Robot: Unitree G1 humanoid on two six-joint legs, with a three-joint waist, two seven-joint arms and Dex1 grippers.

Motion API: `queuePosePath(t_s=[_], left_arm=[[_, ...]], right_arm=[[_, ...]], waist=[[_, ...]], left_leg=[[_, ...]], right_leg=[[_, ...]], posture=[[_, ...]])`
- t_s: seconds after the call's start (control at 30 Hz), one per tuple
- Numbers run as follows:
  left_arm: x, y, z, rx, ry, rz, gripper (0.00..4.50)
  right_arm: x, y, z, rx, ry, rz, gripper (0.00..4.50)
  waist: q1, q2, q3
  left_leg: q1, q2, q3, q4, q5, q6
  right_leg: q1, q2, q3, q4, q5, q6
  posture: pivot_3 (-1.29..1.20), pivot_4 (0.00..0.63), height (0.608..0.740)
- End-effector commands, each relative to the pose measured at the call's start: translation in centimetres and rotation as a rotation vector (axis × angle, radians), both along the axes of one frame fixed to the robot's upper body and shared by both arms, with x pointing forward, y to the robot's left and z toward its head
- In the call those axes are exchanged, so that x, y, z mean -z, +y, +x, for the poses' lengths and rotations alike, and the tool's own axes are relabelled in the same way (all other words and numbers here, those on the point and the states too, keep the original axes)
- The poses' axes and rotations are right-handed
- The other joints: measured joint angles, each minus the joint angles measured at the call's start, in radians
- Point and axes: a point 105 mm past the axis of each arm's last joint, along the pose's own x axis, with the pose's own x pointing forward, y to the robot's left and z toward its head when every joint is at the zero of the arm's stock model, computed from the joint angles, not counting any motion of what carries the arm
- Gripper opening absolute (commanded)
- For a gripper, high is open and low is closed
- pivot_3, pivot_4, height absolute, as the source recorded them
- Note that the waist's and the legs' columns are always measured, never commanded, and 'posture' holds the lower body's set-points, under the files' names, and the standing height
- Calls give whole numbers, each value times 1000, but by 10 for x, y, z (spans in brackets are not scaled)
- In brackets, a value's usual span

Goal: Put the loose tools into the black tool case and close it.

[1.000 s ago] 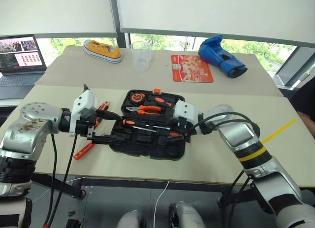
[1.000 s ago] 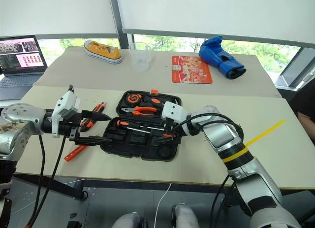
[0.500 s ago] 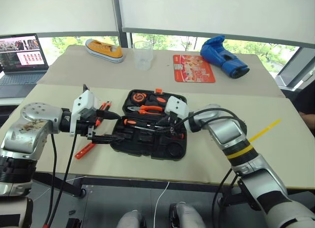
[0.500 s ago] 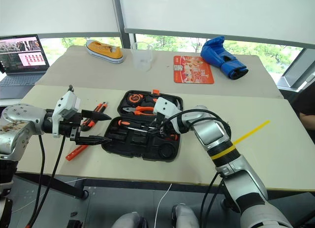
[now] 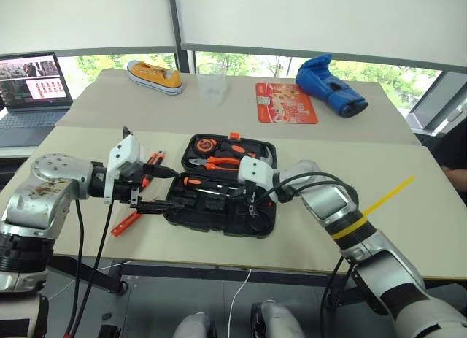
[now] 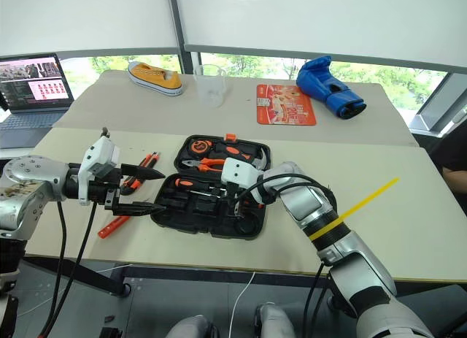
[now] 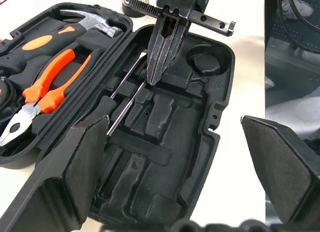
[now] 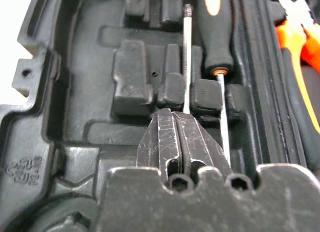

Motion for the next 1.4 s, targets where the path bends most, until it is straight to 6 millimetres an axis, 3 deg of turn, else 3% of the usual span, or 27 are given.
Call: queuePosePath(t_s=[0.03,0.17,0.23,0.3,0.4,0.5,0.63,0.77,0.93,1.07,1.33,1.4], left_arm=[[-7,3,-2,-14,-46,3,4500],[-6,11,-5,-81,-52,-15,4500],[-5,24,-8,-166,-47,-31,4500],[-2,36,-12,-250,-39,-37,4500],[9,61,-30,-408,-4,-64,4500],[28,96,-58,-595,19,-24,4500],[43,130,-80,-784,-33,20,4500],[57,132,-90,-787,10,69,4500],[62,120,-81,-725,59,137,4500],[67,107,-48,-729,120,195,4500],[90,98,-17,-718,197,265,4500],[96,102,-13,-737,215,274,3983]], right_arm=[[2,-7,6,66,16,26,24],[-44,0,-2,57,38,261,24],[-73,-4,-14,27,76,390,24],[-89,-10,-25,3,105,452,24],[-109,-24,-57,-107,174,518,807],[-113,-41,-85,-195,198,496,1722],[-104,-51,-93,-204,192,441,3146],[-99,-53,-94,-204,181,411,4446],[-96,-51,-94,-197,173,413,4477],[-91,-47,-96,-185,144,404,4477],[-89,-50,-104,-144,126,409,4477],[-89,-52,-105,-130,118,405,4500]], waist=[[-1,0,0],[-1,0,0],[-1,0,1],[-4,0,1],[-6,1,1],[-4,1,1],[2,0,1],[12,0,1],[21,0,1],[34,0,1],[13,0,0],[16,0,0]], left_leg=[[0,0,0,0,0,0],[0,1,0,0,1,-1],[-2,1,0,0,1,-1],[-2,3,0,0,1,-1],[-2,5,0,-4,0,-2],[-2,7,0,-6,-1,-3],[0,7,0,-12,-1,-3],[2,7,0,-10,-1,-4],[2,7,1,-8,-1,-4],[2,7,0,-7,0,-6],[1,8,3,-10,0,-6],[1,8,4,-12,0,-6]], right_leg=[[0,0,2,0,0,0],[-2,0,4,1,0,0],[-3,0,5,1,0,-1],[-4,-1,5,1,1,-1],[-4,0,5,0,0,-2],[-4,1,3,-2,-1,-4],[-3,0,3,-6,-1,-4],[-2,-1,4,-7,-2,-4],[-3,-3,5,-3,-5,1],[-2,-3,5,-1,-1,-6],[-5,2,7,-2,0,-8],[-5,2,6,-2,0,-8]], posture=[[0,150,724],[0,150,724],[0,150,724],[0,150,724],[0,150,724],[0,150,724],[0,150,724],[0,150,724],[0,150,724],[0,150,724],[0,150,724],[0,150,724]])
